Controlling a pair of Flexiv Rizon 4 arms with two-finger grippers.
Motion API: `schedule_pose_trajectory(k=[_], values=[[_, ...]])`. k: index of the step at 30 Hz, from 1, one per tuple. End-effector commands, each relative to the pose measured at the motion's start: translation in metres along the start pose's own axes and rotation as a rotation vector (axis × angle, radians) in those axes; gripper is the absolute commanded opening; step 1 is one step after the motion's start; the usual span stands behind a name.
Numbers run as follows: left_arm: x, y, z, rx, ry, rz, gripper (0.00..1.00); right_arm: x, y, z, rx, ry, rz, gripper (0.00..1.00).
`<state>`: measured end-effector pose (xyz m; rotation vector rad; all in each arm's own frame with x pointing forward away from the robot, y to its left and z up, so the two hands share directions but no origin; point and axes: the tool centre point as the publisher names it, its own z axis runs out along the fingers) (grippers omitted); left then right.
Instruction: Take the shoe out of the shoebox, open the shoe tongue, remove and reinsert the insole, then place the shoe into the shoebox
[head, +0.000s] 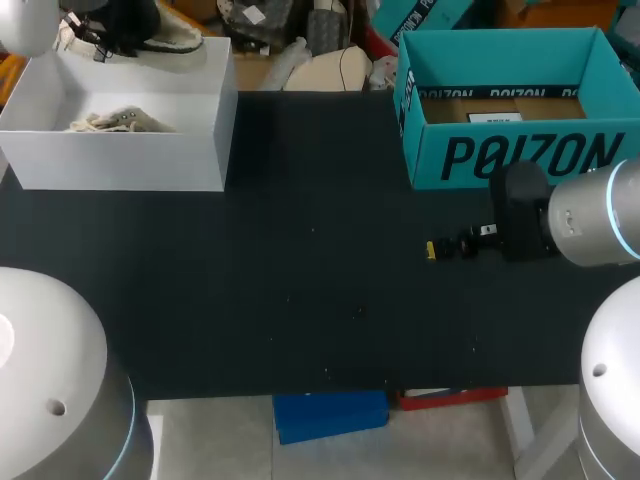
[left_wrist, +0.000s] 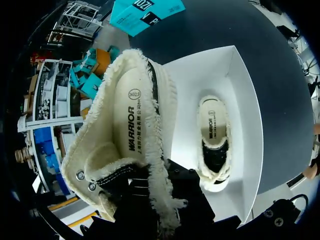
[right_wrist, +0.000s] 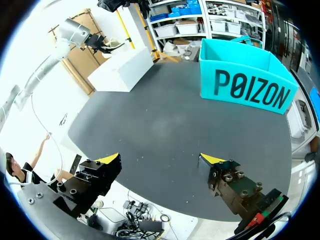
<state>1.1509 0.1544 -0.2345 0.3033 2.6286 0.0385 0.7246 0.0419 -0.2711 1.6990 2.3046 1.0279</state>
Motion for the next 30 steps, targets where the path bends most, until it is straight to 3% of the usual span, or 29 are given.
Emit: schedule_pose_trajectory(k=[1,20,30], values=[[0.000,0.010,0.021,-0.002,0.012,-0.018,0.00,0.000,0.000,0.000,0.001,0.001,0.000,1.00],[-0.007,0.017,0.057,-0.011,0.025,-0.030,0.00,0.000,0.000,0.000,0.001,0.001,0.000,1.00],[0.012,0.017,0.075,-0.003,0.042,-0.051,0.00,0.000,0.000,0.000,0.001,0.001,0.000,1.00]])
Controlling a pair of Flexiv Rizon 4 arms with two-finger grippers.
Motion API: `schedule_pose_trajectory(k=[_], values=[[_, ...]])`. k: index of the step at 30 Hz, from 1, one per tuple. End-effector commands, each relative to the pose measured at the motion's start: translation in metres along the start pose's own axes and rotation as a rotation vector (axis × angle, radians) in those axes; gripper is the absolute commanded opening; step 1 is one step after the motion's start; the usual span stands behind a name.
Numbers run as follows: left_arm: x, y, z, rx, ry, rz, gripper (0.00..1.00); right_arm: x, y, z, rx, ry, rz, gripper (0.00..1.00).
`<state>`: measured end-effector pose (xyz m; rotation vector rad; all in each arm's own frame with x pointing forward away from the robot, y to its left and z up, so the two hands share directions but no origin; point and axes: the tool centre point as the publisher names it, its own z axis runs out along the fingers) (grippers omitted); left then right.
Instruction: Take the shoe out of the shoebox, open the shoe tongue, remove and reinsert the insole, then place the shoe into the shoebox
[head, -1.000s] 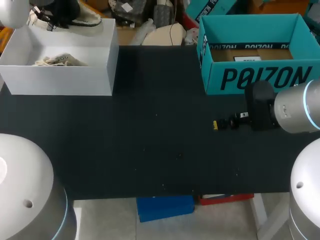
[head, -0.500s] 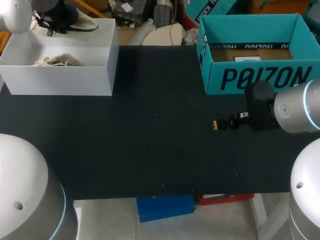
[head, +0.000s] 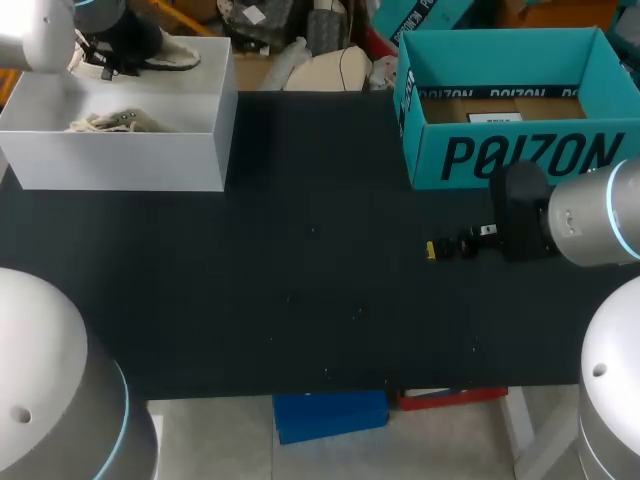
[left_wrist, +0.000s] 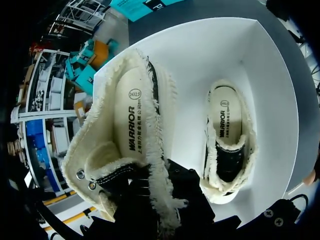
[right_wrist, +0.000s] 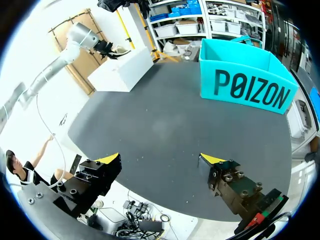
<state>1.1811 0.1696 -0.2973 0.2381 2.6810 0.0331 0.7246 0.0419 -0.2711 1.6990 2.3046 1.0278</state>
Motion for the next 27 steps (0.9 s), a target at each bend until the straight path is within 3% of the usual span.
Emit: schedule_pose_trajectory(k=[1,11,20,27], values=[[0.007,0.002,0.008,0.001,0.003,-0.003,0.00,0.000,0.000,0.000,0.001,0.001,0.000,1.00],[0.018,0.005,0.018,-0.014,0.018,-0.032,0.00,0.000,0.000,0.000,0.001,0.001,0.000,1.00],[0.018,0.006,0.023,-0.017,0.023,-0.035,0.18,0.000,0.000,0.000,0.001,0.001,0.000,1.00],[0.015,0.004,0.016,-0.017,0.014,-0.024,0.16,0.000,0.000,0.000,0.001,0.001,0.000,1.00]])
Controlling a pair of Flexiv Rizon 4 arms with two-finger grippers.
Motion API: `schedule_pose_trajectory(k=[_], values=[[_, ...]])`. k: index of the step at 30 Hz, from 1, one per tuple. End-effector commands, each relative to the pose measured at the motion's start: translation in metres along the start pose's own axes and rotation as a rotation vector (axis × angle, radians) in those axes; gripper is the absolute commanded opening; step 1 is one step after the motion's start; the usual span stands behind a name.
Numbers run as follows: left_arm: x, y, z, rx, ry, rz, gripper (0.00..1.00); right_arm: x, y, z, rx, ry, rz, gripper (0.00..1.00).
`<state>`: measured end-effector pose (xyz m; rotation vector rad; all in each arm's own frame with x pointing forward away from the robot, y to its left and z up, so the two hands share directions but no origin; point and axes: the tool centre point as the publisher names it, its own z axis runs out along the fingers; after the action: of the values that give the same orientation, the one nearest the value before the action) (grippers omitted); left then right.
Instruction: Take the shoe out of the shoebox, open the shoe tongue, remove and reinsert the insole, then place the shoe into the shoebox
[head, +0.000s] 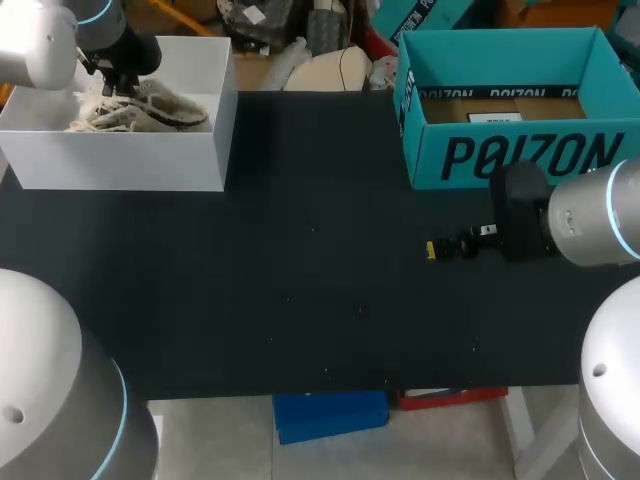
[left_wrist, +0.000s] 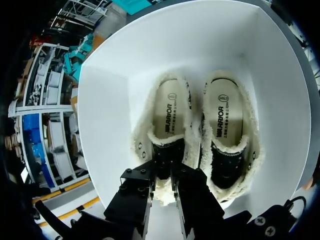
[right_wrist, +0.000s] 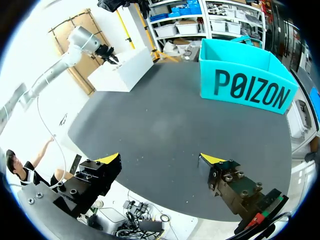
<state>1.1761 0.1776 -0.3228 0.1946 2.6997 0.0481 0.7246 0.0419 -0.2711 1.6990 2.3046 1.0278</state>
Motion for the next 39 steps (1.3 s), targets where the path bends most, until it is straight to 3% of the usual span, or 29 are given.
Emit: schedule_pose_trajectory(k=[1,5,9,10,11,12,19,25,32,39], values=[[-0.002,-0.002,-0.008,0.000,-0.006,0.007,0.16,0.000,0.000,0.000,0.001,0.001,0.000,1.00],[-0.004,-0.003,-0.027,0.000,-0.013,0.013,0.19,0.000,0.000,0.000,0.001,0.001,0.000,1.00],[-0.002,-0.007,-0.052,0.003,-0.016,0.017,0.38,0.000,0.000,0.000,0.001,0.001,0.000,1.00],[-0.001,-0.007,-0.059,0.005,-0.016,0.016,0.52,0.000,0.000,0.000,0.001,0.001,0.000,1.00],[0.000,-0.008,-0.066,0.006,-0.015,0.015,0.90,0.000,0.000,0.000,0.001,0.001,0.000,1.00],[0.001,-0.009,-0.073,0.006,-0.016,0.013,1.00,0.000,0.000,0.000,0.001,0.001,0.000,1.00],[0.031,-0.026,-0.121,0.027,-0.034,-0.033,1.00,0.000,0.000,0.000,0.001,0.001,0.000,1.00],[0.080,-0.046,-0.159,0.058,0.112,-0.013,1.00,0.000,0.000,0.000,0.001,0.001,0.000,1.00],[0.135,-0.066,-0.206,0.059,0.197,-0.008,1.00,0.000,0.000,0.000,0.001,0.001,0.000,1.00],[0.178,-0.080,-0.217,0.079,0.281,-0.028,1.00,0.000,0.000,0.000,0.001,0.001,0.000,1.00]])
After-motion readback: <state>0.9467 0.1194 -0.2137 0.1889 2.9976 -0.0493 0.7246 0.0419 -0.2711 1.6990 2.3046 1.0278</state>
